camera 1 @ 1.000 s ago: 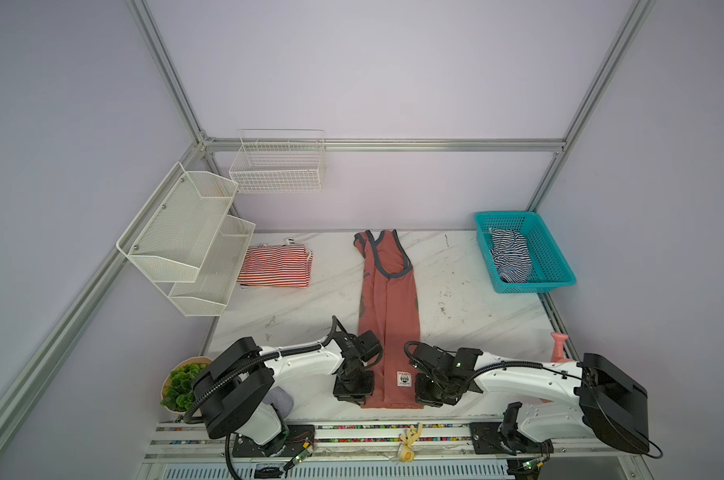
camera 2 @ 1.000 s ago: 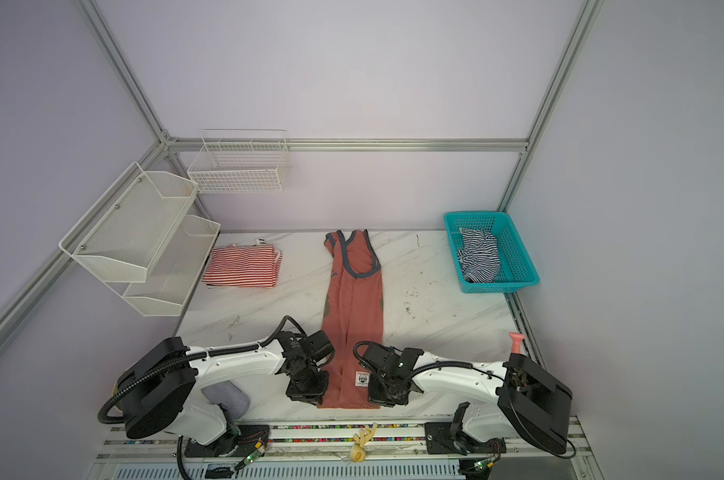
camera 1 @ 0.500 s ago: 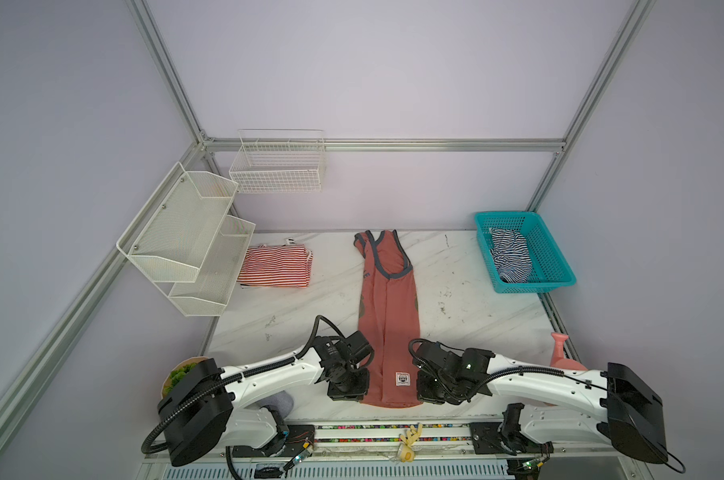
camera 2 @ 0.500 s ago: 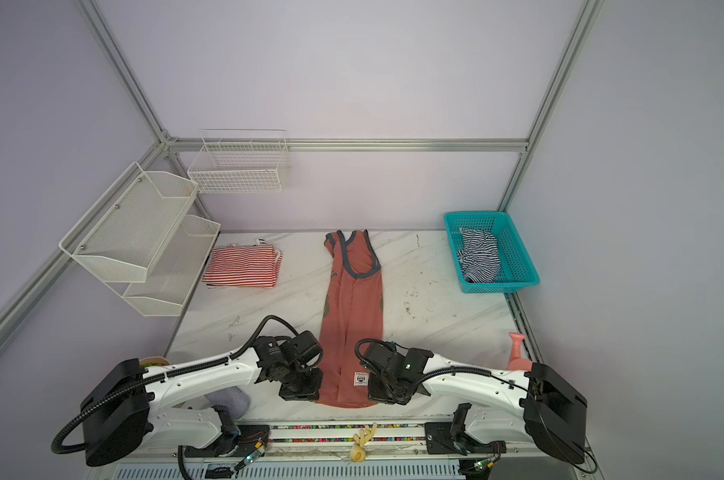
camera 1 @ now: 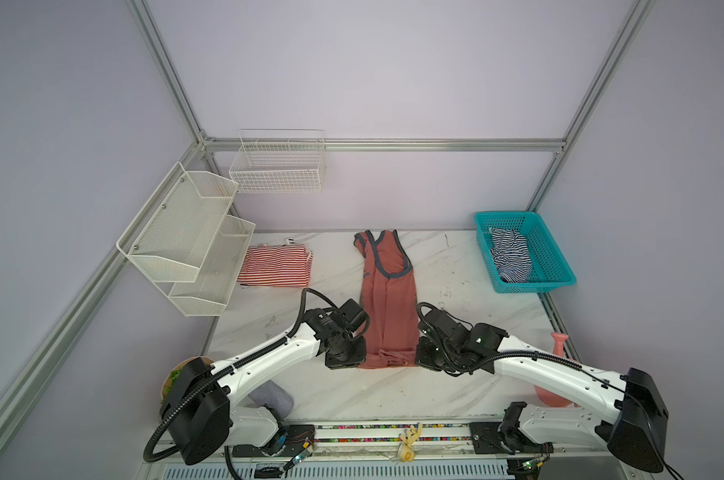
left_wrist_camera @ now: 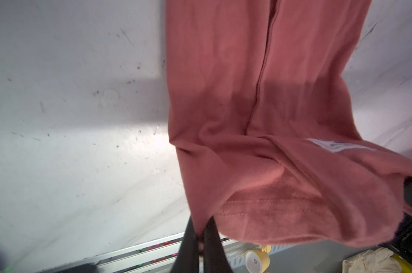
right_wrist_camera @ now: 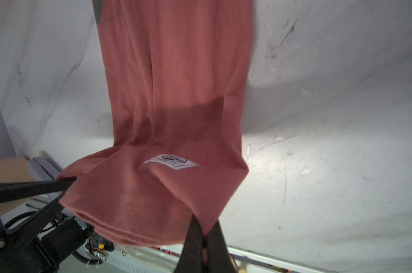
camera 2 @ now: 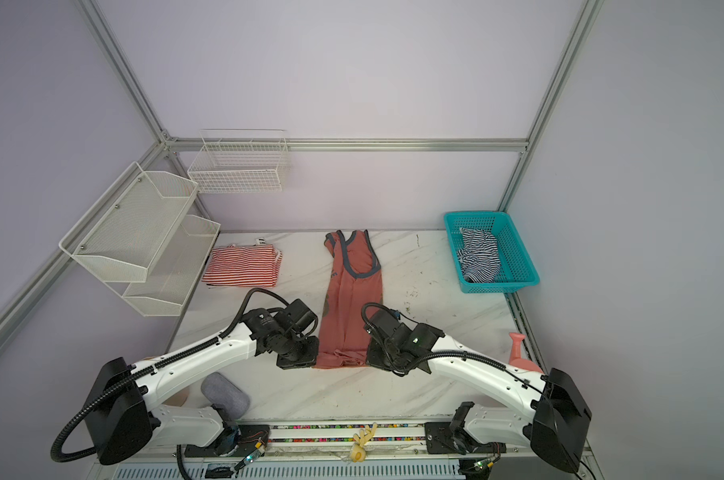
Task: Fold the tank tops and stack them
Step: 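Grasp the near hem with both grippers and fold it toward the straps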
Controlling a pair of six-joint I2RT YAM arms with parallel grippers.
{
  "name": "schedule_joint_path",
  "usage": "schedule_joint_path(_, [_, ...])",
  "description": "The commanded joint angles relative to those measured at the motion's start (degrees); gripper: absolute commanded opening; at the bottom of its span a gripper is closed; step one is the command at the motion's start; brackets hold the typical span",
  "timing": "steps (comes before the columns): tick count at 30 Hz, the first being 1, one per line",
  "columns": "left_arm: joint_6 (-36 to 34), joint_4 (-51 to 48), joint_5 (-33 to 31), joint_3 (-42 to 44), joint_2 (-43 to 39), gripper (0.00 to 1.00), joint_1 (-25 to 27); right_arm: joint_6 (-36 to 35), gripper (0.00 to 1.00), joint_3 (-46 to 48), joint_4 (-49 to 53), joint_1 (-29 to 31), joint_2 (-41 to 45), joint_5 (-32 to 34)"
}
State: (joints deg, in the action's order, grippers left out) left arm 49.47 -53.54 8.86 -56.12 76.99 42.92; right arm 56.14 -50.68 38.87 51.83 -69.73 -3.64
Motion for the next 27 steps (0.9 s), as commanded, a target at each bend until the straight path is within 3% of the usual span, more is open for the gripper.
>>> schedule_joint_path(1, [-5.71,-1.27,-1.83,-8.53,1.99,0.0,-3.05,-7.55,0.0,-4.28,1.9,-4.72,-2.89,1.19])
schedule_joint_path(13, [-17.08,-0.36,-0.79,-27.54,20.77,0.0,-13.07,-26.51,0.0,-19.53,-1.63,-19.85,-22.08,-1.56])
schedule_joint_path(19, [-18.78,0.25,1.29,-37.17,29.86,0.0,-16.9,-31.07,0.0,-28.32,-4.85,-25.49,-32.6,-6.33])
schedule_joint_path(27, [-20.12,0.27,5.68,-45.95,39.3,0.0,-19.48,-33.45,0.0,-37.28,-4.68,-28.45,-43.38,-10.6])
